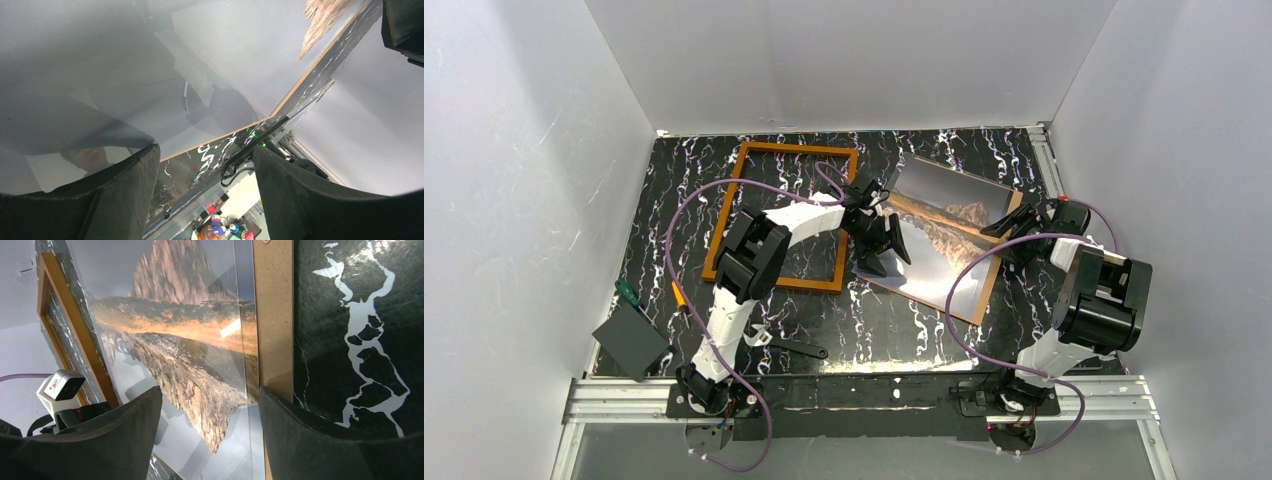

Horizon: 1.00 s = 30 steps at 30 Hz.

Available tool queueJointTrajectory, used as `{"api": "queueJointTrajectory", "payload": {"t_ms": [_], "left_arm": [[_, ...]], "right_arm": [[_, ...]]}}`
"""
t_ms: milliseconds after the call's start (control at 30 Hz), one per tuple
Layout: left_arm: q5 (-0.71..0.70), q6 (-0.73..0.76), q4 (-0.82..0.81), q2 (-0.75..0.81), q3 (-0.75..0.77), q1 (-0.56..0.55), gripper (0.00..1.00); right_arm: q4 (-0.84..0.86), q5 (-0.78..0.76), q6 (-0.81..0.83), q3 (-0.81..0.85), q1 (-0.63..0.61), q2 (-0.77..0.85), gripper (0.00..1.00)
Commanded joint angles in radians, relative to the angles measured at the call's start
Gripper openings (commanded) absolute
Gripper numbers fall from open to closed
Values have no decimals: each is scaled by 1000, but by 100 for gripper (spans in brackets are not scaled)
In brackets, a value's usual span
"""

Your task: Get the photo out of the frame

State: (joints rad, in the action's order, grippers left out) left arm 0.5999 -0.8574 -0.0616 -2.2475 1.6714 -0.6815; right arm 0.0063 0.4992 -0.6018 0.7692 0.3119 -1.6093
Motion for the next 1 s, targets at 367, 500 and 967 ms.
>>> {"api": "queueJointTrajectory", "payload": {"t_ms": [367,500,967], "left_arm": [[-75,32,143,-73,-38,-6,69],[-75,31,141,-71,-40,-7,69],[-68,29,139,-74,-38,-7,69]], "right_arm": [[83,205,-100,-82,-4,57,76],[51,143,-73,-103,-4,85,75],[-102,-68,51,56,19,23,75]]}}
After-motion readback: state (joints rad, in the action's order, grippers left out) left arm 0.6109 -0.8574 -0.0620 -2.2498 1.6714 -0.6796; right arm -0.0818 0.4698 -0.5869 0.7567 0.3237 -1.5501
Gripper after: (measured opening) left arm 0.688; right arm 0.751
